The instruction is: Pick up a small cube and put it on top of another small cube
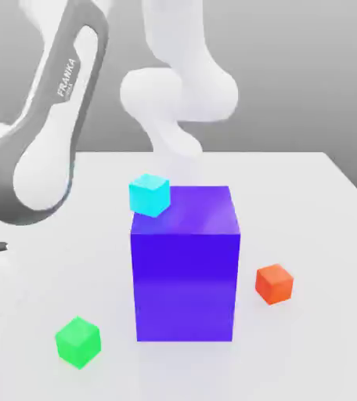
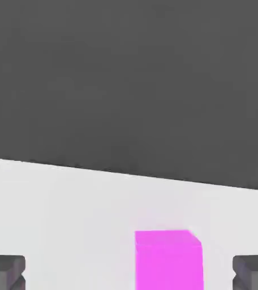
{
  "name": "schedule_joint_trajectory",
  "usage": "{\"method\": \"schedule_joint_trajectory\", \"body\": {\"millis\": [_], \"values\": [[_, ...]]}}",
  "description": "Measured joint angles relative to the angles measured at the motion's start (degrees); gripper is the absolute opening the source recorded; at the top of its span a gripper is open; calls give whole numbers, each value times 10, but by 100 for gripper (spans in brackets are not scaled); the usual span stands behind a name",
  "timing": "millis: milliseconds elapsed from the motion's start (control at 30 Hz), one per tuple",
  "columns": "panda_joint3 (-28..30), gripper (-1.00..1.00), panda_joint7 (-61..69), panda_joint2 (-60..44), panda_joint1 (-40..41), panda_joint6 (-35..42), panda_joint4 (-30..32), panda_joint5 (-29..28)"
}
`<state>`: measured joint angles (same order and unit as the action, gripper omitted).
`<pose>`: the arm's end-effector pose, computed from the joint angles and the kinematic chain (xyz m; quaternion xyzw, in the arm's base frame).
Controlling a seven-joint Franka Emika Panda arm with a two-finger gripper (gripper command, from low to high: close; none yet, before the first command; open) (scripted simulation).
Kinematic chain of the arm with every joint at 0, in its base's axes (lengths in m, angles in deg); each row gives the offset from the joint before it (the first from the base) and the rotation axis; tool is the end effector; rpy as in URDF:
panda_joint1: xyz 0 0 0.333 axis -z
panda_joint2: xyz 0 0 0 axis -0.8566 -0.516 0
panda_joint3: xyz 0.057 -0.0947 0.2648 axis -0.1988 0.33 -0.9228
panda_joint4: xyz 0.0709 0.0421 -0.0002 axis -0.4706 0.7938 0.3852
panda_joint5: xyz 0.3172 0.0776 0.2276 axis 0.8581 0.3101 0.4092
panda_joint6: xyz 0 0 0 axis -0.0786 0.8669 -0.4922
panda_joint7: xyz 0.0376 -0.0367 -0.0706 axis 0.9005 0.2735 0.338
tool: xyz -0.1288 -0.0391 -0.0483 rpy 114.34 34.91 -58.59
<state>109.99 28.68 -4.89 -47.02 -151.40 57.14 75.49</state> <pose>0.4773 -0.3126 0.1330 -0.9474 0.3201 -0.0076 0.0035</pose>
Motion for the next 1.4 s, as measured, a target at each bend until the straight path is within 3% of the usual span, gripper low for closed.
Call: {"method": "schedule_joint_trajectory", "body": {"millis": [100, 133, 333, 500, 1400], "values": [[-22, 0, 25, -62, 23, -39, -15, 25], [-31, -100, 31, -81, 30, -53, -20, 33], [-36, -100, 34, -90, 34, -58, -22, 38], [0, -100, 5, -18, 5, -6, -2, 4], [231, -100, -816, 109, -315, -13, 195, -21]]}}
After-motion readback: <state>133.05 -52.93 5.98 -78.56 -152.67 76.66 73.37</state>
